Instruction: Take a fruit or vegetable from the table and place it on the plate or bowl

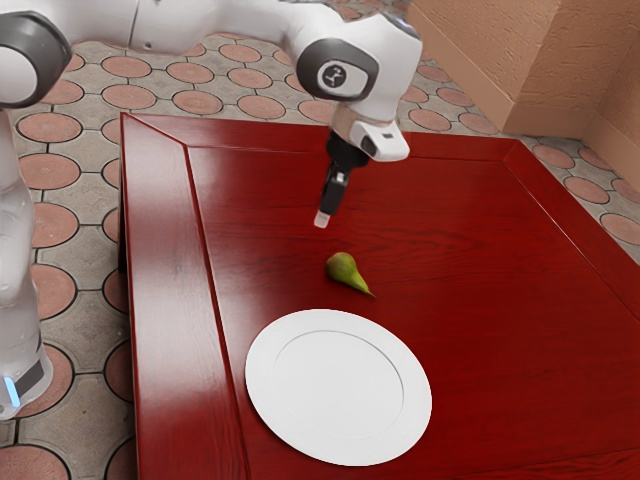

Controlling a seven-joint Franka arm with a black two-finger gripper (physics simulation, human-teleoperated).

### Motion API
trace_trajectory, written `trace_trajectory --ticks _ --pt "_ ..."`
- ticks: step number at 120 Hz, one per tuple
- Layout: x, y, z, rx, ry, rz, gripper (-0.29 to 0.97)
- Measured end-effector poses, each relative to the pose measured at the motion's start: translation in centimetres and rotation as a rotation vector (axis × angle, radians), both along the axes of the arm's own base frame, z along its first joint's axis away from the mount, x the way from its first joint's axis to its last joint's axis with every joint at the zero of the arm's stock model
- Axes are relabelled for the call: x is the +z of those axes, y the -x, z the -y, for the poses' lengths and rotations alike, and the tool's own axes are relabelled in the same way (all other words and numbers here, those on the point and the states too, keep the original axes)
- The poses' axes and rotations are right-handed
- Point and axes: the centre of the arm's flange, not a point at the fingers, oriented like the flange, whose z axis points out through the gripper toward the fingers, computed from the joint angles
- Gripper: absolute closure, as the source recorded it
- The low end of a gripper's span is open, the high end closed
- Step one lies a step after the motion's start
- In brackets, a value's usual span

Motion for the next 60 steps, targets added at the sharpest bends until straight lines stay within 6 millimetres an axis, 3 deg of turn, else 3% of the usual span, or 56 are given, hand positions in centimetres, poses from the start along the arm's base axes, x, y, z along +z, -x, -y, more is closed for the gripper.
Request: trace_trajectory --ticks 15,46,60 --pt "-1.7 -0.2 -0.4 0.004 0.002 0.005 0.0" --pt "-2.1 -0.8 -3.7 0.054 0.002 0.036 0.0" --pt "-2.9 -1.3 -4.1 0.059 0.001 0.034 0.0"
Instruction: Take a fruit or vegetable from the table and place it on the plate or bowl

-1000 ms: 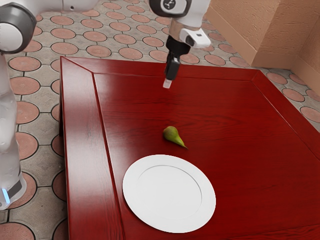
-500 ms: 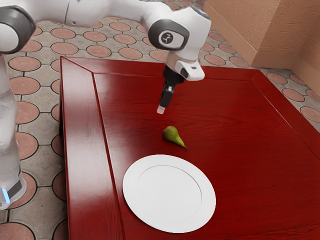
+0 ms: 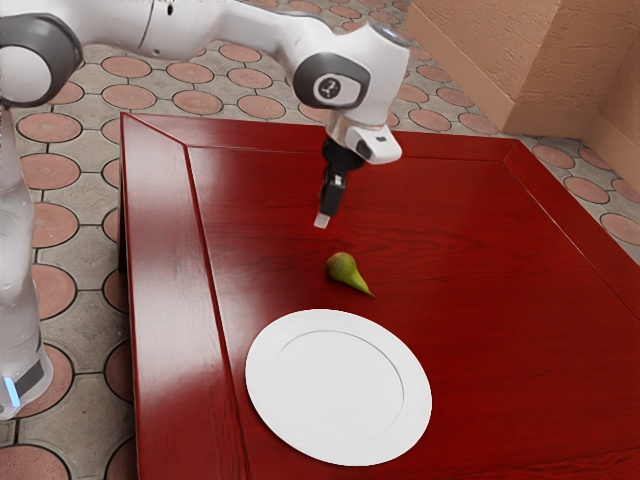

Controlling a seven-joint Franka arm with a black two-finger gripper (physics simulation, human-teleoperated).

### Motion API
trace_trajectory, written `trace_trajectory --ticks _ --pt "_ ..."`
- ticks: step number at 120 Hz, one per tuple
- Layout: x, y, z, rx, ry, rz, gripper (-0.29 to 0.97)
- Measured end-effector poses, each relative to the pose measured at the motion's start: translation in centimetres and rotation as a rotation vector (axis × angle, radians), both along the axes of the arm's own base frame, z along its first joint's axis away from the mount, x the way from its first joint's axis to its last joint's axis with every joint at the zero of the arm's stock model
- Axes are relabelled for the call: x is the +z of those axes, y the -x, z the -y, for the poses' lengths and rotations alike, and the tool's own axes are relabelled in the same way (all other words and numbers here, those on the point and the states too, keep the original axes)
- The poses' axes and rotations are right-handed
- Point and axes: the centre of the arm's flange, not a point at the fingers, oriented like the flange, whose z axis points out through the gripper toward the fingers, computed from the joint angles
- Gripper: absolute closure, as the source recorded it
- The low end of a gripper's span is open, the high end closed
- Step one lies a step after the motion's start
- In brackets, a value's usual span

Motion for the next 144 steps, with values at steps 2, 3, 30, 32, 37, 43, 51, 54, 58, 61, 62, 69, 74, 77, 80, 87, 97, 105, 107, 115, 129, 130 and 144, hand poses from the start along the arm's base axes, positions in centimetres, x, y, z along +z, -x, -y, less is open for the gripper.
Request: trace_trajectory --ticks 2,3,30,32,37,43,51,54,58,61,62,69,74,77,80,87,97,105,107,115,129,130,144 --pt "-0.1 -0.1 0.0 -0.001 0.0 -0.001 0.0" --pt "-0.2 -0.1 0.0 -0.001 0.0 0.0 0.0" --pt "-0.6 -0.6 0.7 -0.017 0.0 0.012 0.0" --pt "-0.8 -0.7 0.7 -0.017 0.0 0.011 0.0" --pt "-1.2 -0.9 0.8 -0.019 0.0 0.009 0.0" --pt "-1.8 -1.2 0.8 -0.02 0.0 0.005 0.0" --pt "-2.6 -1.7 0.8 -0.02 0.001 0.002 0.0" --pt "-2.7 -1.8 0.8 -0.02 0.002 0.004 0.0" --pt "-2.8 -1.9 0.8 -0.021 0.003 0.006 0.0" --pt "-3.1 -1.9 0.9 -0.021 0.003 0.005 0.0" --pt "-3.1 -1.9 0.9 -0.021 0.004 0.005 0.0" --pt "-3.6 -2.1 0.9 -0.02 0.009 0.009 0.0" --pt "-4.1 -2.3 0.9 -0.018 0.013 0.007 0.0" --pt "-4.4 -2.5 0.9 -0.017 0.015 0.007 0.0" --pt "-4.6 -2.6 0.9 -0.017 0.017 0.008 0.0" --pt "-4.8 -2.7 0.9 -0.015 0.02 0.013 0.0" --pt "-5.2 -3.1 0.8 -0.012 0.024 0.021 0.0" --pt "-5.8 -3.4 0.8 -0.008 0.031 0.023 0.0" --pt "-6.0 -3.5 0.8 -0.007 0.033 0.023 0.0" --pt "-6.7 -3.8 0.9 -0.005 0.041 0.022 0.0" --pt "-7.4 -4.2 1.2 -0.005 0.049 0.025 0.0" --pt "-7.5 -4.2 1.2 -0.005 0.05 0.026 0.0" --pt "-8.4 -4.5 1.2 -0.003 0.053 0.018 0.0"
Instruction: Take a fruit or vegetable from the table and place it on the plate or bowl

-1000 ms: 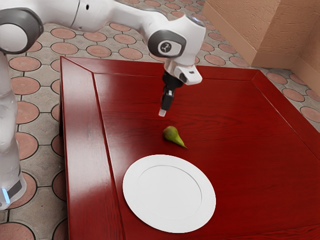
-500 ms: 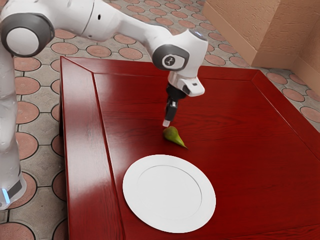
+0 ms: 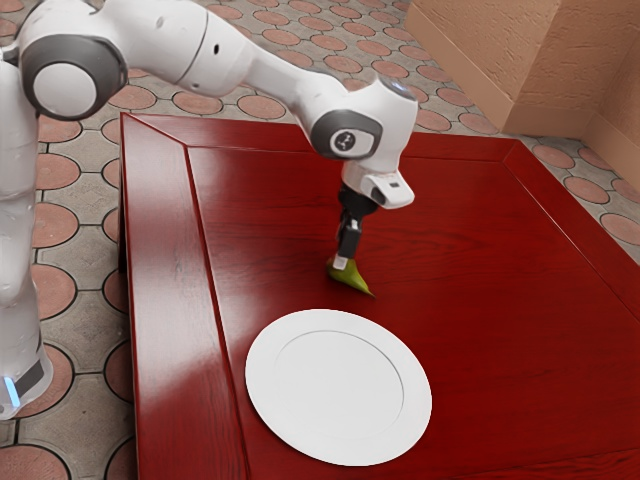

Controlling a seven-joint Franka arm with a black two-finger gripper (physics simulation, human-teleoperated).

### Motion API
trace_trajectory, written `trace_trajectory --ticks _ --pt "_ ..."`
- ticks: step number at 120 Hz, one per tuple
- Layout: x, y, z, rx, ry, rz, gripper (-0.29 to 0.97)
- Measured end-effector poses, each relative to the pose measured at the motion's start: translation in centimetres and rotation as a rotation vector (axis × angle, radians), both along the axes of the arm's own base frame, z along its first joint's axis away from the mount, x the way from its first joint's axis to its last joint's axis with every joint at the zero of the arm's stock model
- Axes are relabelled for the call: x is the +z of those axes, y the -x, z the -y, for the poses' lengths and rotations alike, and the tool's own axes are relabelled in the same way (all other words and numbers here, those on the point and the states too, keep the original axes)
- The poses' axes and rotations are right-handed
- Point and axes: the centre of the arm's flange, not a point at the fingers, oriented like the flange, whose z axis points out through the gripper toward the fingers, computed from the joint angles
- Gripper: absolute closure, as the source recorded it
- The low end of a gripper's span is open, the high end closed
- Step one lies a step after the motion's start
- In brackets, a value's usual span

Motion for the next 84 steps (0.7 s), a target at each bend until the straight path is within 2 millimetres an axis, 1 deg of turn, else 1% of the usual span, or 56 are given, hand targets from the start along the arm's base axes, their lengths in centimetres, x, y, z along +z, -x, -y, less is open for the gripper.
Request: trace_trajectory --ticks 11,20,30,50,66,84 --pt "-1.4 -0.2 0.0 0.002 0.003 -0.017 0.0" --pt "-2.1 -0.2 0.0 0.005 0.009 -0.023 0.0" --pt "-2.5 -0.3 0.1 0.007 0.013 -0.023 0.0" --pt "-2.7 -0.4 0.1 0.009 0.018 -0.017 0.01" --pt "-3.1 -0.5 0.1 0.014 0.027 -0.02 0.15" --pt "-3.1 -0.6 0.2 0.018 0.031 -0.018 0.36"
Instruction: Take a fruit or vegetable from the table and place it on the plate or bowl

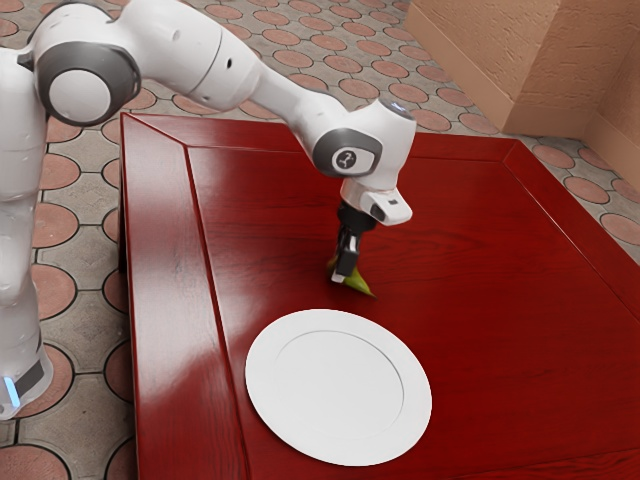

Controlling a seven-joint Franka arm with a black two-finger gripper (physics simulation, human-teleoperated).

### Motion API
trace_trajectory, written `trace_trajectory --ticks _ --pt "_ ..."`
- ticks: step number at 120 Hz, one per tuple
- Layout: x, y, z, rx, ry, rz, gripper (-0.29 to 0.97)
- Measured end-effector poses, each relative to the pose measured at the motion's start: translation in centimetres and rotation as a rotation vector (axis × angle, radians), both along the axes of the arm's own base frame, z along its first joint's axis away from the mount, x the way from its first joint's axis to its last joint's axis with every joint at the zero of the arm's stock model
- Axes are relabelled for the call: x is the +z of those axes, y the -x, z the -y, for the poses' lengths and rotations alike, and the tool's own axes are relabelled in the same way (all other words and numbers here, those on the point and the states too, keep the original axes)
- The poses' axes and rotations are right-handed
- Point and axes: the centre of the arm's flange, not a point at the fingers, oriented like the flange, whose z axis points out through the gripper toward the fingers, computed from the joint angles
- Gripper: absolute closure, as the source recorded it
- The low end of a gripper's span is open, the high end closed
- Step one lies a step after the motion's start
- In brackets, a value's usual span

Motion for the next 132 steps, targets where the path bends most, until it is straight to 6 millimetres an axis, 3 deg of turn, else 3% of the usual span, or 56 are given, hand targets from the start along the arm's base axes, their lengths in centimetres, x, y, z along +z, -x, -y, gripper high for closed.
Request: trace_trajectory --ticks 50,85,101,132 --pt "1.4 0.1 -0.1 0.007 -0.006 0.028 0.4" --pt "6.6 1.0 0.1 0.004 -0.009 0.114 0.41" --pt "8.2 1.5 1.6 -0.018 -0.001 0.14 0.4" --pt "10.0 2.5 6.5 -0.088 0.023 0.164 0.4"
